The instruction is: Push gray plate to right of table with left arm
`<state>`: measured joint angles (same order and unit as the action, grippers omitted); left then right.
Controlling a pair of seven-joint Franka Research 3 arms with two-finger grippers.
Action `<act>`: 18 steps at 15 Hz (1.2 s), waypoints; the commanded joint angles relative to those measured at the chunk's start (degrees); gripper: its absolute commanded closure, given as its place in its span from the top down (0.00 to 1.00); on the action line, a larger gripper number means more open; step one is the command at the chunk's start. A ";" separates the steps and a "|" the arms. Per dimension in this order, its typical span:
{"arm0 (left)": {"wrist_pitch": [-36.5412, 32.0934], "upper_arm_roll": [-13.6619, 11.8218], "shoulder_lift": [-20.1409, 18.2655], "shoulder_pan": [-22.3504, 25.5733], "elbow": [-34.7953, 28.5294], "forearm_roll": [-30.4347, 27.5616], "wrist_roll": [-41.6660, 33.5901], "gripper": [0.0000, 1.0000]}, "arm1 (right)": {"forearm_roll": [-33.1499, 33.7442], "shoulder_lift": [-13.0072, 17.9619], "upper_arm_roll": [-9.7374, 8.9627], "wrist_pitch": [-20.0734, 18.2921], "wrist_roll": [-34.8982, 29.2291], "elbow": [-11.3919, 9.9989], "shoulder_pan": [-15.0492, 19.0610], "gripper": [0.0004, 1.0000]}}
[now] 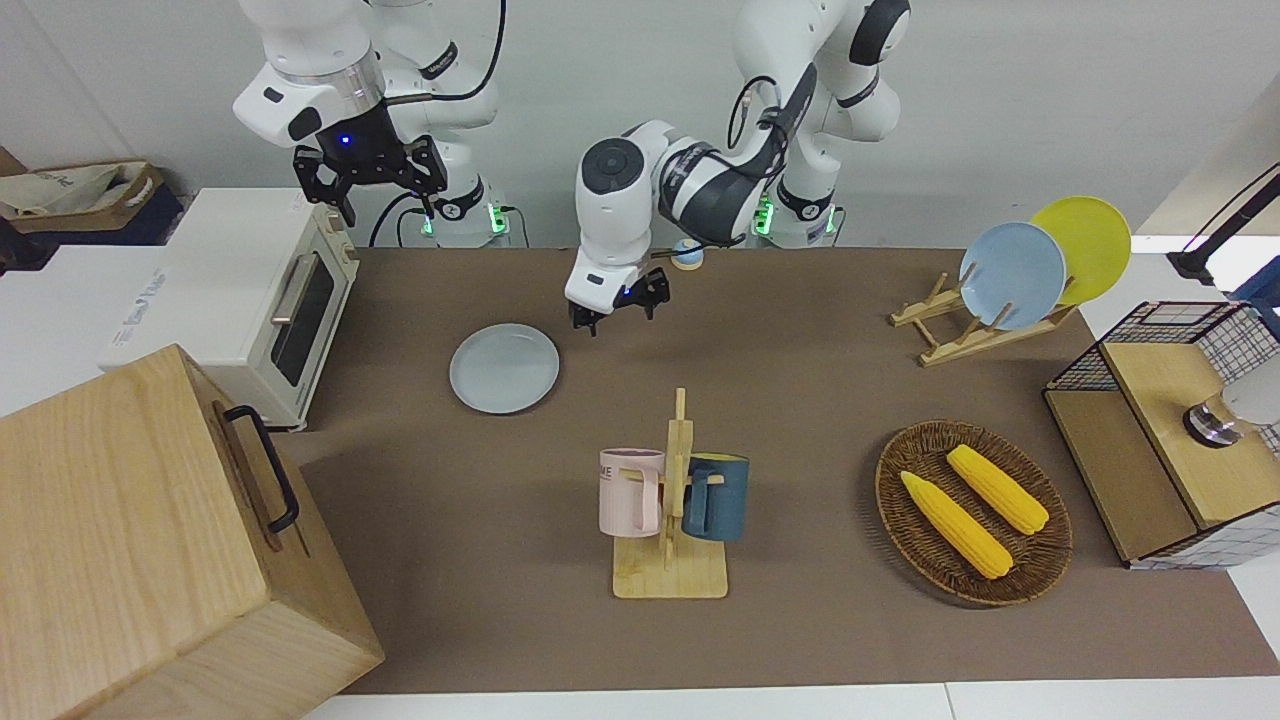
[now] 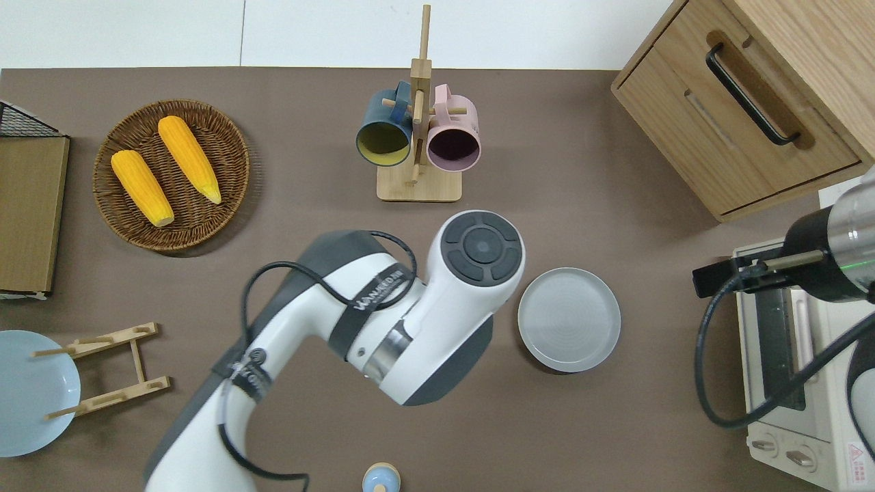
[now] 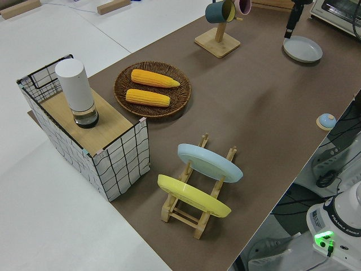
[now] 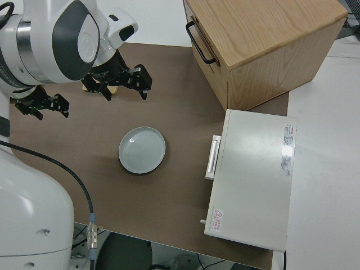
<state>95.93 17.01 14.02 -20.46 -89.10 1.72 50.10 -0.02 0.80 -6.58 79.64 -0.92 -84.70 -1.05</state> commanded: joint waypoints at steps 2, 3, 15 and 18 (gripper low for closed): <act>-8.03 -0.22 -8.12 9.89 -1.51 -0.58 -12.19 1.00 | -0.33 0.17 -0.98 -0.89 -0.75 0.50 1.14 0.98; -9.78 -0.22 -9.96 13.13 -1.51 -0.66 -15.61 1.00 | -0.33 0.17 -0.98 -0.89 -0.75 0.50 1.14 0.98; -14.28 -0.57 -17.36 33.65 -1.42 -3.48 -45.79 1.00 | -0.33 0.17 -0.98 -0.89 -0.75 0.50 1.14 0.98; -12.53 0.04 -16.75 33.30 -1.42 -2.16 -47.20 1.00 | -0.25 0.17 -0.98 -0.89 -0.75 0.50 1.14 0.98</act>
<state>82.13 16.45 -2.47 12.76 -89.51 -1.29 4.49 -0.02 0.80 -6.58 79.64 -0.92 -84.70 -1.05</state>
